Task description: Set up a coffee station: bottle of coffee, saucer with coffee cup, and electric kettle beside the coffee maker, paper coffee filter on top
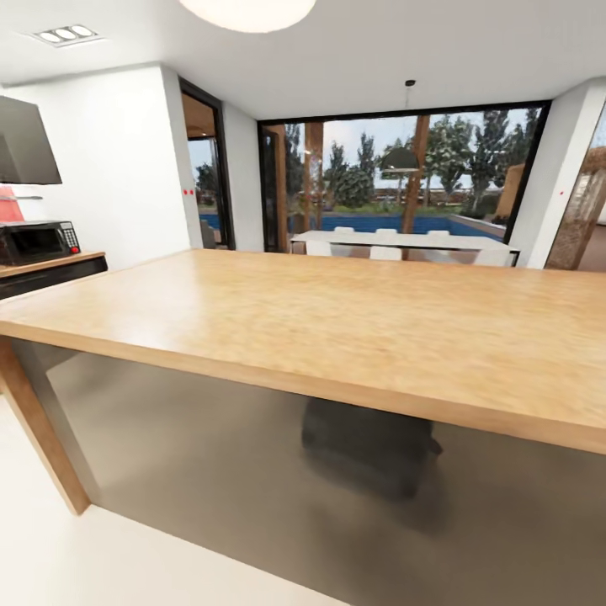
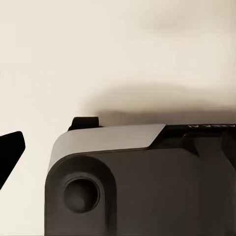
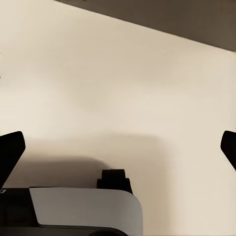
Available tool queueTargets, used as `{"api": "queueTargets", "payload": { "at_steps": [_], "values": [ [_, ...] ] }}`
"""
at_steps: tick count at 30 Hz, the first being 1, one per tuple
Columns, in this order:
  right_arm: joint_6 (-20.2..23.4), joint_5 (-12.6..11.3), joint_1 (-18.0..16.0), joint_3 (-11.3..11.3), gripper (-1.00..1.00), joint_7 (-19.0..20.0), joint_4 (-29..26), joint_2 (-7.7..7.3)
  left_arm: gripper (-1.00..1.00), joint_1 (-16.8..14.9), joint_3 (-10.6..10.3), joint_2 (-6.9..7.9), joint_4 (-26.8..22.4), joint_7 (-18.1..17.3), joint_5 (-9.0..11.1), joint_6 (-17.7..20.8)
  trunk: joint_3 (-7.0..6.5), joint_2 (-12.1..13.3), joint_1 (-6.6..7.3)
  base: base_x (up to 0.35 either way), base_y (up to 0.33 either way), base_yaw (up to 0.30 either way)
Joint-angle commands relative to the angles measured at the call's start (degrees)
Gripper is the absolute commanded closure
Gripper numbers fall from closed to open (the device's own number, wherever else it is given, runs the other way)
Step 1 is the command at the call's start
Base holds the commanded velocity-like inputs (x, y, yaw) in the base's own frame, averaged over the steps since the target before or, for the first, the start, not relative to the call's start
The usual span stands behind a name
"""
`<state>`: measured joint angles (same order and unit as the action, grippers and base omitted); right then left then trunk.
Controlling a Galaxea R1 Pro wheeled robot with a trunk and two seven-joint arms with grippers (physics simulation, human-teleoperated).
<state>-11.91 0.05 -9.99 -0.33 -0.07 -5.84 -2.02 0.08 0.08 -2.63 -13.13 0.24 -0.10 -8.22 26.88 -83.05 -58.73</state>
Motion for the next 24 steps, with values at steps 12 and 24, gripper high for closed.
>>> {"api": "queueTargets", "payload": {
  "at_steps": [12, 24],
  "values": [
    [-0.3, 0.1, 0.0, 0.0, -1.00, -0.1, 0.0, 0.01, -1.00, 0.0, 0.0, -0.01, -0.1, 0.0, -0.1, -0.1, 0.05, 0.0, 0.00, 0.000, -0.013, 0.222],
    [-0.3, 0.2, 0.0, 0.0, -1.00, -0.2, 0.0, 0.08, -1.00, 0.0, 0.1, -0.01, -0.1, 0.0, -0.1, -0.1, 0.05, 0.0, 0.00, 0.000, 0.000, 0.238]
  ]
}}
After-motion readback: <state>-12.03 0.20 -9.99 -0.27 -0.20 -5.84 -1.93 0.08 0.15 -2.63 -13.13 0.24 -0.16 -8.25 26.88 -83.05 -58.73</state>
